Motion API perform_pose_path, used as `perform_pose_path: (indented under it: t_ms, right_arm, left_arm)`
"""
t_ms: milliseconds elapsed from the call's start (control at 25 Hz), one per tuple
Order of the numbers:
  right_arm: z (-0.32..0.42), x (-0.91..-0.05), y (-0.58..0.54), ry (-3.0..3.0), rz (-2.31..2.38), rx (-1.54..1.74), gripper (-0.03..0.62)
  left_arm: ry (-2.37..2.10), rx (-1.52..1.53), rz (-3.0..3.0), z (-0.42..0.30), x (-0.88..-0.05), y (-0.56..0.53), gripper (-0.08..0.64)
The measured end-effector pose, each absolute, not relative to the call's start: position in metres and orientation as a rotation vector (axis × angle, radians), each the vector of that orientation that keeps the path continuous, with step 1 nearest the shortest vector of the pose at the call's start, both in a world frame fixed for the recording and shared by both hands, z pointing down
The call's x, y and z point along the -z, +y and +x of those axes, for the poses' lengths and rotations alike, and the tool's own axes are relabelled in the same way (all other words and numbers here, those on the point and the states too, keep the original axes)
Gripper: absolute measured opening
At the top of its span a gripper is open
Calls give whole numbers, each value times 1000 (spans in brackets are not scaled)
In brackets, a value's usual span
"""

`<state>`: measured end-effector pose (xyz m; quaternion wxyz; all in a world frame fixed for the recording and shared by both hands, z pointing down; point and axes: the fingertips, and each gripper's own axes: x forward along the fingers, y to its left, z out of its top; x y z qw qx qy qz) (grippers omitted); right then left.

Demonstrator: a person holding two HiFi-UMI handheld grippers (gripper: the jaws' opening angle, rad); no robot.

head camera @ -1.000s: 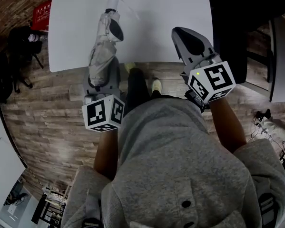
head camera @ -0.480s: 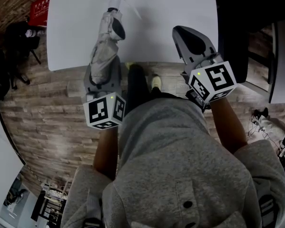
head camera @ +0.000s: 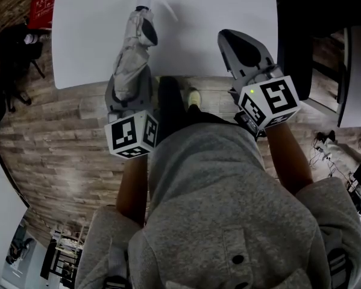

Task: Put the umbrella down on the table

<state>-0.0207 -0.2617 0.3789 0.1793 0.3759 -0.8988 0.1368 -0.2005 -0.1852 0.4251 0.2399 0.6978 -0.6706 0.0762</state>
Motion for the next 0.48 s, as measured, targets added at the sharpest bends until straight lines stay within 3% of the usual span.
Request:
perform_pose_path:
  t_ms: [480]
  right_arm:
    - [-39, -398, -264, -2514, 1046, -398, 37]
  left_arm:
    - [-1802, -242, 1896, -214, -454, -194, 215]
